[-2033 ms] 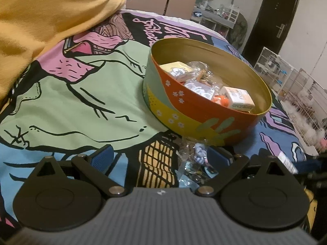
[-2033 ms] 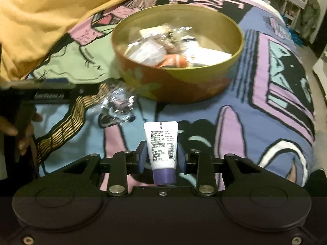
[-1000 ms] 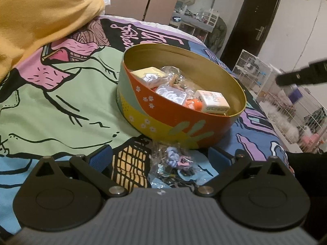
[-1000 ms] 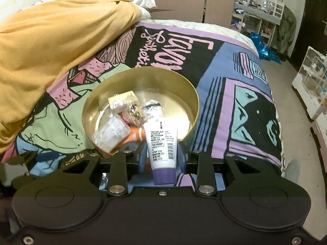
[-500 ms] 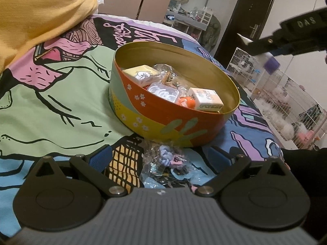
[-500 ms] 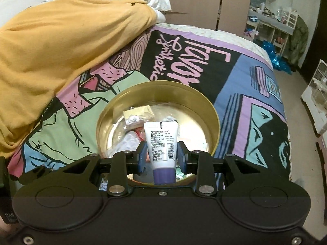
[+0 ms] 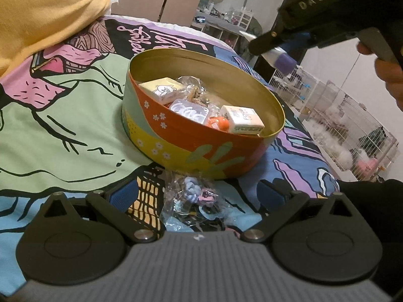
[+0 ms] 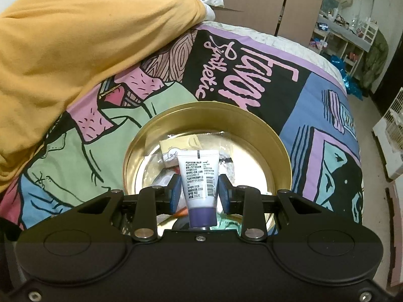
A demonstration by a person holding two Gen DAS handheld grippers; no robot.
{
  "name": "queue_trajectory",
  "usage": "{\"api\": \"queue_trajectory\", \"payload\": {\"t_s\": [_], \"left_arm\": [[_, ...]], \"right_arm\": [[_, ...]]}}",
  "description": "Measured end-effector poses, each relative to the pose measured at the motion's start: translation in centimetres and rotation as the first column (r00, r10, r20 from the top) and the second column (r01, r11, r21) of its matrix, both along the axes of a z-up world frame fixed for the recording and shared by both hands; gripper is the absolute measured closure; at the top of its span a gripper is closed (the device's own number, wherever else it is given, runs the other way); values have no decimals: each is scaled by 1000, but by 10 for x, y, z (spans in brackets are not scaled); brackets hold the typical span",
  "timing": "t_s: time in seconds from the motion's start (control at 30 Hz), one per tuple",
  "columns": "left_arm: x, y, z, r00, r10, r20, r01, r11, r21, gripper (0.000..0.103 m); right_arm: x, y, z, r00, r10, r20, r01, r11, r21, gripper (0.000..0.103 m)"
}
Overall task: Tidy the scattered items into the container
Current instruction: 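Carry the white tube over the tin and open the right gripper, then lower the left gripper onto the clear packet of blue and pink items and close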
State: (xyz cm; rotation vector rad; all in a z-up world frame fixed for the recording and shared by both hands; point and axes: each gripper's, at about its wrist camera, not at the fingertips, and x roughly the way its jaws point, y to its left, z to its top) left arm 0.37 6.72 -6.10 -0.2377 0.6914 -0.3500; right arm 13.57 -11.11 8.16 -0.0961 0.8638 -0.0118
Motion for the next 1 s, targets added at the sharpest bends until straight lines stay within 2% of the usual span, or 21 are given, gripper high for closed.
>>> {"api": "queue_trajectory", "payload": {"t_s": [0.03,0.07,0.13,0.2,0.43,0.73,1.0], "left_arm": [[0,0,0,1000,-1,-3,1,1000,1,0],[0,0,-1,1000,-2,-6,2,1000,0,0],[0,0,-1,1000,-5,-8,5,1000,0,0],[-1,-1,-1,1000,-10,-7,10,1000,1,0],[-1,-6,-3,999,-29,-13,29,999,25,0],[-1,-14,-8,998,-48,-33,50,997,60,0],[0,-22,-10,998,-40,-38,44,994,100,0]], "right_arm": [[2,-1,0,1000,-5,6,5,1000,4,62],[3,-2,0,1000,-16,6,16,1000,5,38],[0,-3,2,998,-46,46,46,999,-10,8],[-7,-4,3,995,-44,88,47,998,-36,7],[-42,-24,-9,997,-47,61,52,996,-75,7],[-108,-90,-50,985,-172,9,171,984,41,7],[-144,-118,-93,974,-225,25,223,973,59,7]]}}
